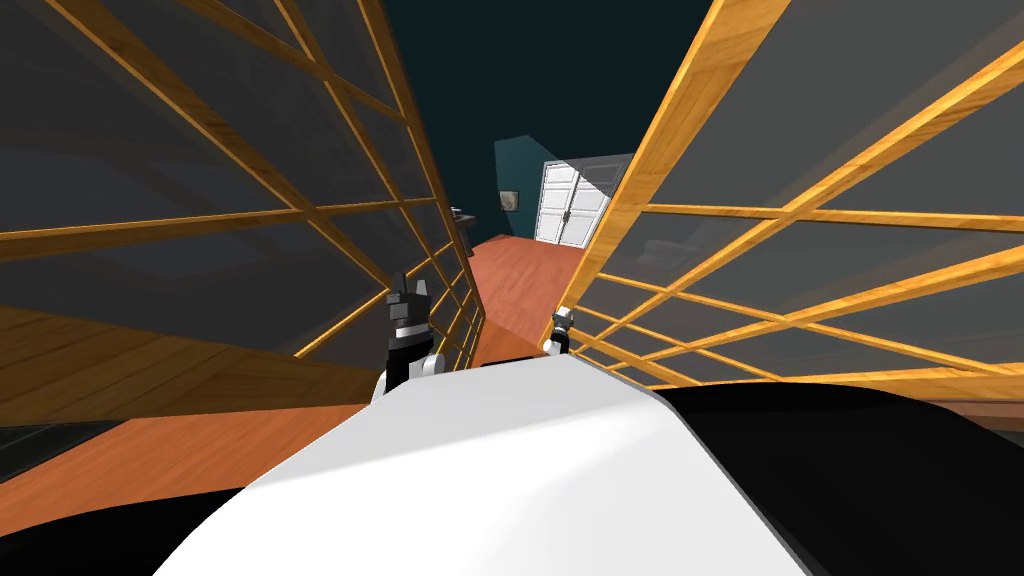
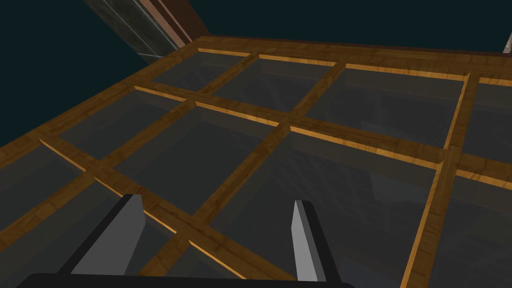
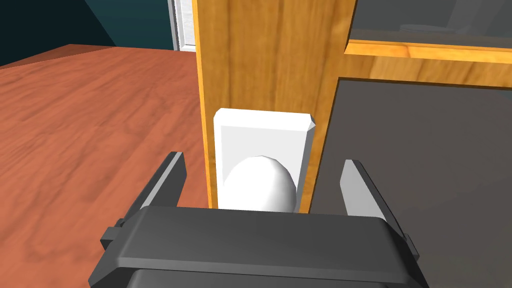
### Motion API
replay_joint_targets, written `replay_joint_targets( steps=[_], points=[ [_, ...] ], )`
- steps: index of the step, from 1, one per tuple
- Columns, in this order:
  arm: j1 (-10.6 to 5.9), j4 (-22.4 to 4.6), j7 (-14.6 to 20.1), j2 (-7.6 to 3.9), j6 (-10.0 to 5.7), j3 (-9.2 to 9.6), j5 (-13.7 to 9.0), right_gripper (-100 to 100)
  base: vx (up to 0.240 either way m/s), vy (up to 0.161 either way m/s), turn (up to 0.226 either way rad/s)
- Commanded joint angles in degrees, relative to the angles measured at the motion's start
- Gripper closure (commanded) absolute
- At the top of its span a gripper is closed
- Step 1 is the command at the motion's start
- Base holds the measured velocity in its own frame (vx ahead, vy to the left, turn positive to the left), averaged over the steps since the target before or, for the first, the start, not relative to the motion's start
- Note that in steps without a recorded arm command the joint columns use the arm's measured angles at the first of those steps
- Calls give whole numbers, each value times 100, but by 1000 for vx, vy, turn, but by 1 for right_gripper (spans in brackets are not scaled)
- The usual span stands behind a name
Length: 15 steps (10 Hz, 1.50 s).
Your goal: Pull the door open
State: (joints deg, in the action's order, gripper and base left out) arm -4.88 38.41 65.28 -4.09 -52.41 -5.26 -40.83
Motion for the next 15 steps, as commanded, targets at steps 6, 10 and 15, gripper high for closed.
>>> replay_joint_targets(
  steps=[6,10,15],
  points=[
    [6,0,2,-8,12,9,-5,100,-2,4,-9],
    [-23,-40,45,-37,28,68,33,100,-140,42,-173],
    [-67,-125,130,-105,58,162,80,100,-182,66,-135]
  ],
)
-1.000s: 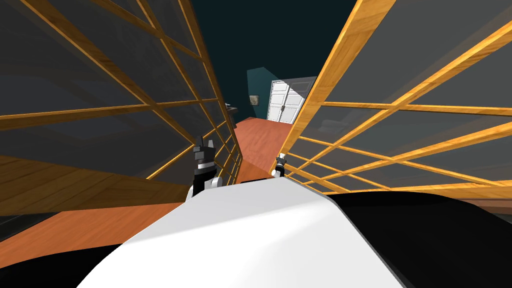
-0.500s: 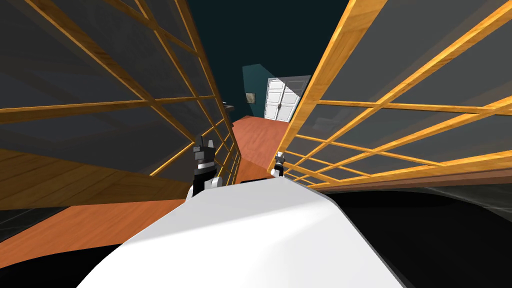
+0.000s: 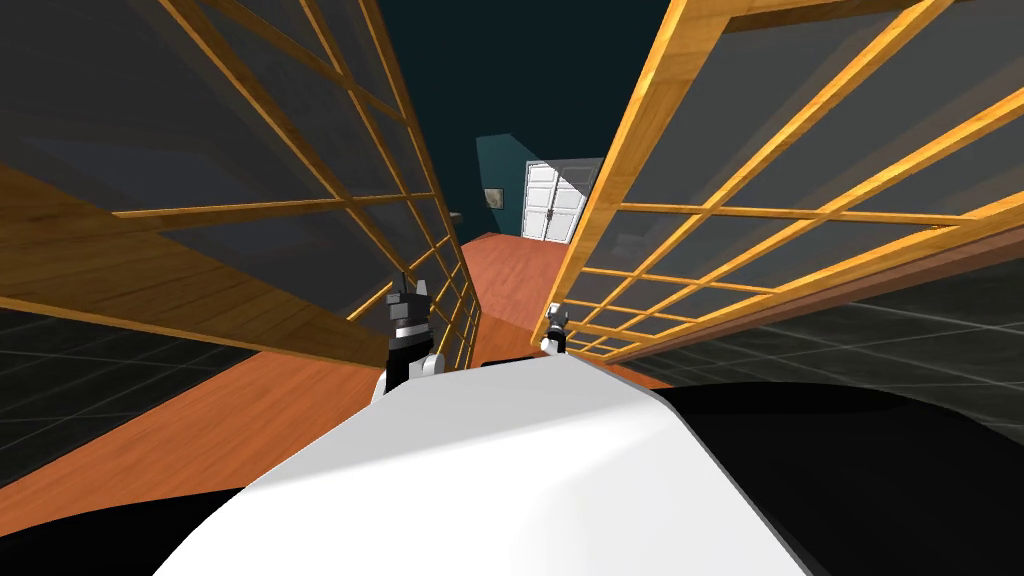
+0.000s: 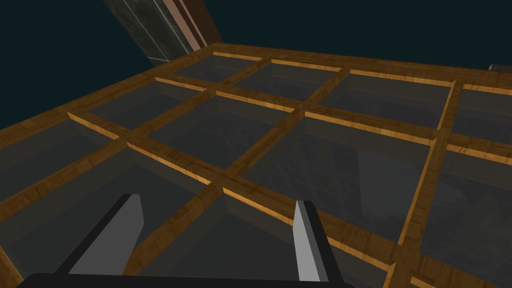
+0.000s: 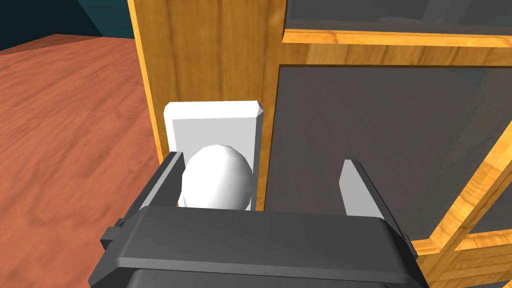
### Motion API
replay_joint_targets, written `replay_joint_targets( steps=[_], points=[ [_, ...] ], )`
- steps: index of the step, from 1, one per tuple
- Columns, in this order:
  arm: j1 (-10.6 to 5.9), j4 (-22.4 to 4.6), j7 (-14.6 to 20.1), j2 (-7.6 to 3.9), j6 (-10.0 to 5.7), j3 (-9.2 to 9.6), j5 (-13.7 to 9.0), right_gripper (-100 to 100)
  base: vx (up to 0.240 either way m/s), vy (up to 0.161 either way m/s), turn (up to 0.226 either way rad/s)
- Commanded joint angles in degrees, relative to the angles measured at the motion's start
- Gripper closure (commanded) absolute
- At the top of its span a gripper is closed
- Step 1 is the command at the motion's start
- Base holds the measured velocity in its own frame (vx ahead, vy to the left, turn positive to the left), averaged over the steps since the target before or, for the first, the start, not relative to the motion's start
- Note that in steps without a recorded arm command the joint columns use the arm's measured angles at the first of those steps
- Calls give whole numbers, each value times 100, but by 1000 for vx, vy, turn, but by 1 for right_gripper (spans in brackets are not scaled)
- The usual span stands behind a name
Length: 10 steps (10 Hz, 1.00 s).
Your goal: Pull the door open
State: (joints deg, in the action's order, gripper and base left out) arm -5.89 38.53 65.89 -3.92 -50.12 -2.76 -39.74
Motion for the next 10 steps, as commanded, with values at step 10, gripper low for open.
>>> replay_joint_targets(
  steps=[10],
  points=[
    [-8,-222,156,-183,-143,4,11,100,-36,7,-34]
  ],
)
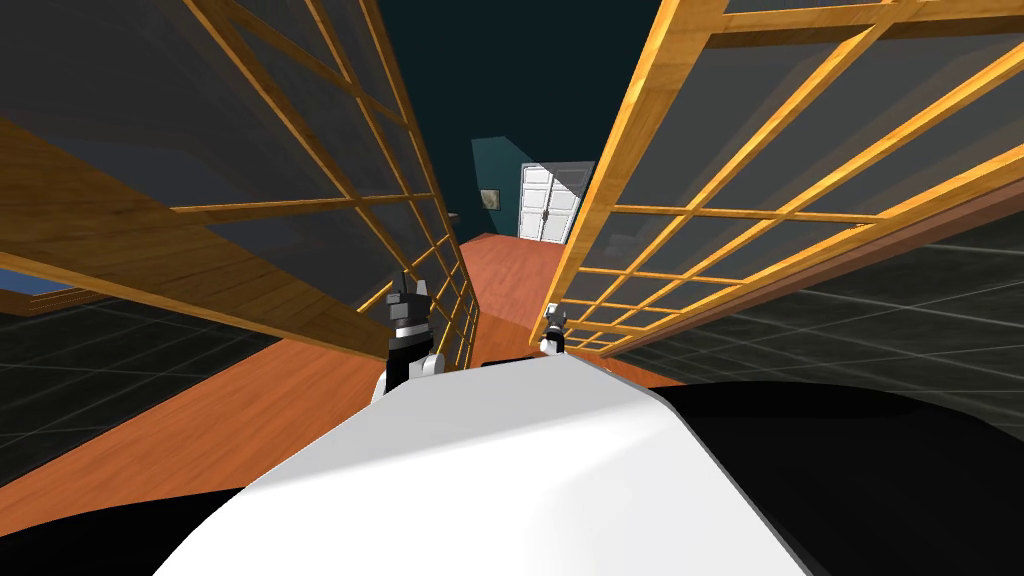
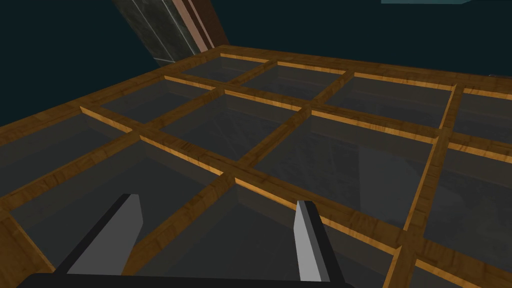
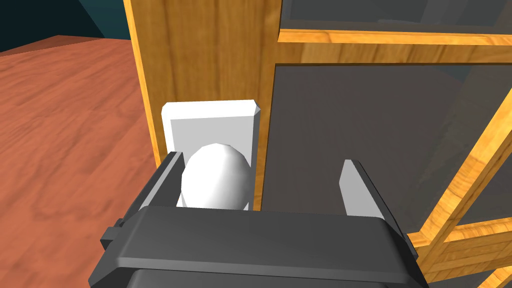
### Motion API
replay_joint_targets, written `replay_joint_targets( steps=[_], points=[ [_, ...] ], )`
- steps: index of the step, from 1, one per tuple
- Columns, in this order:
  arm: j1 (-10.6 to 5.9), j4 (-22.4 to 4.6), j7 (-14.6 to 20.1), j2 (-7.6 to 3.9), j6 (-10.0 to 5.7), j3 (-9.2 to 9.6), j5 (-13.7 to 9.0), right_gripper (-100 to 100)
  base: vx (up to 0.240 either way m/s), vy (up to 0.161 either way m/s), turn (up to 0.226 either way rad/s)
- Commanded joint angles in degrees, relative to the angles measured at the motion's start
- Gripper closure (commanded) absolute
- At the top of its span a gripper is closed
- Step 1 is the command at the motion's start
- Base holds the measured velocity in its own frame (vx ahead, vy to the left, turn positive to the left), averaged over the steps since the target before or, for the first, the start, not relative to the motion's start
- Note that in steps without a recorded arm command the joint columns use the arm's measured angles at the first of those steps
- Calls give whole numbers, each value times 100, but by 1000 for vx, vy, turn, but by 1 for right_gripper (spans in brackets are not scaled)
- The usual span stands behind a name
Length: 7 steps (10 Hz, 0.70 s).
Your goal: Pull the door open
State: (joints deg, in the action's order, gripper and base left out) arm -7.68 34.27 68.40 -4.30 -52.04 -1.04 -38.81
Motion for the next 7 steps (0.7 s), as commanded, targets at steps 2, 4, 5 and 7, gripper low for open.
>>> replay_joint_targets(
  steps=[2,4,5,7],
  points=[
    [171,204,-95,-145,49,-169,-83,100,-4,6,8],
    [164,189,-79,-155,53,-152,-76,100,-7,8,-37],
    [164,189,-79,-155,53,-152,-76,100,-11,-11,22],
    [156,174,-63,-166,58,-136,-69,100,-3,-16,-7]
  ],
)
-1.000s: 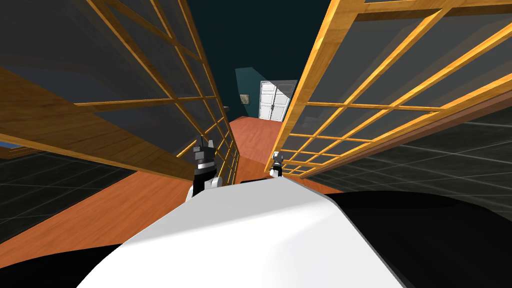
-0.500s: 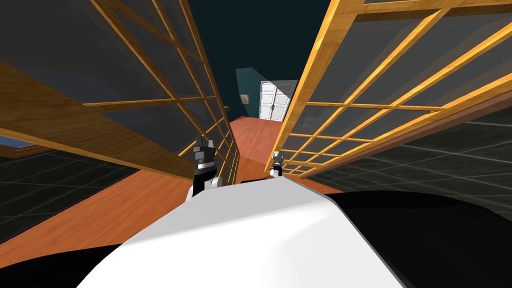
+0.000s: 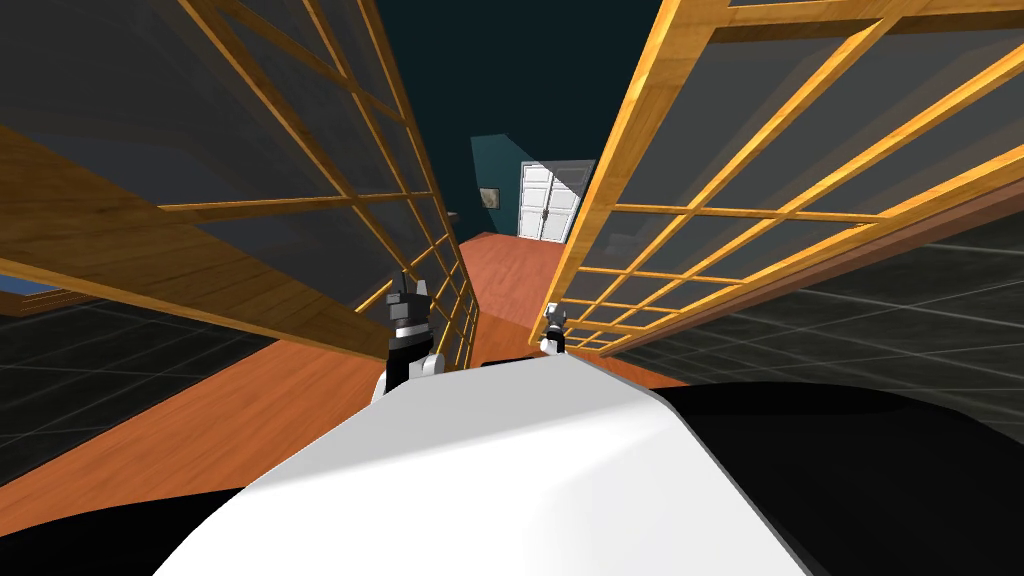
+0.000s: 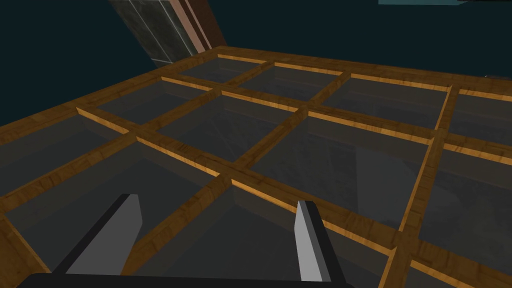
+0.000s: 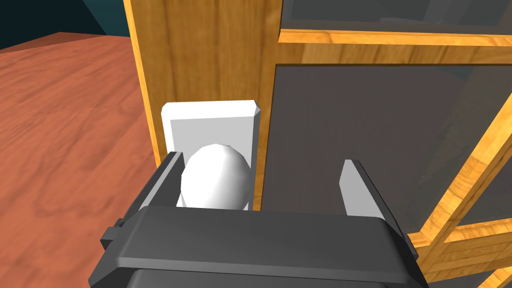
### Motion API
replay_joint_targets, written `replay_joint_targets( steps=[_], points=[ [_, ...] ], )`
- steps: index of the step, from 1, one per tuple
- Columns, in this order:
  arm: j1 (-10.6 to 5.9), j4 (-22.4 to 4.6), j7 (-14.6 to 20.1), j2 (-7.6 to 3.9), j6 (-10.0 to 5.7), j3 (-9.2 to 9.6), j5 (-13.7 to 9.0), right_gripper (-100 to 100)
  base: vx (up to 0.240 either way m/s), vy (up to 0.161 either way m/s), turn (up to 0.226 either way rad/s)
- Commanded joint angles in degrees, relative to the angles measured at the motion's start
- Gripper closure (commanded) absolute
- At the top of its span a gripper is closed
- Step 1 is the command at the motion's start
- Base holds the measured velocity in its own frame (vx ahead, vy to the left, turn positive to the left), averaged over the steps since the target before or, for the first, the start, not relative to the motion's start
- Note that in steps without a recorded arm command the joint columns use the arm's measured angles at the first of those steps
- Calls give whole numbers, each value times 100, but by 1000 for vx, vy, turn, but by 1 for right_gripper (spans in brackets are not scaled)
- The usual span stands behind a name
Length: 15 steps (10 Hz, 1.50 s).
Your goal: Pull the door open
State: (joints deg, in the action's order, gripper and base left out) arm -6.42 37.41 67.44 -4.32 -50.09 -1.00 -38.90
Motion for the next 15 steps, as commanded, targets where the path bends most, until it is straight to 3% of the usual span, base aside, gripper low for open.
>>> replay_joint_targets(
  steps=[1,2,4,9,10,11,12,15],
  points=[
    [30,-140,33,-164,-137,-140,-60,100,-21,-3,-16],
    [30,26,33,-164,-137,-140,-60,100,-13,11,-30],
    [30,-140,33,-164,-137,-140,-60,100,4,5,26],
    [30,-140,33,-164,-137,-140,-60,100,-1,-2,-8],
    [-149,-358,278,-108,-179,104,56,100,-134,12,98],
    [-140,-359,321,-139,-179,127,68,100,-219,-7,97],
    [-107,-361,472,-246,-180,211,109,100,-251,-35,138],
    [-107,-361,472,-246,-180,211,109,100,-92,8,-2]
  ],
)
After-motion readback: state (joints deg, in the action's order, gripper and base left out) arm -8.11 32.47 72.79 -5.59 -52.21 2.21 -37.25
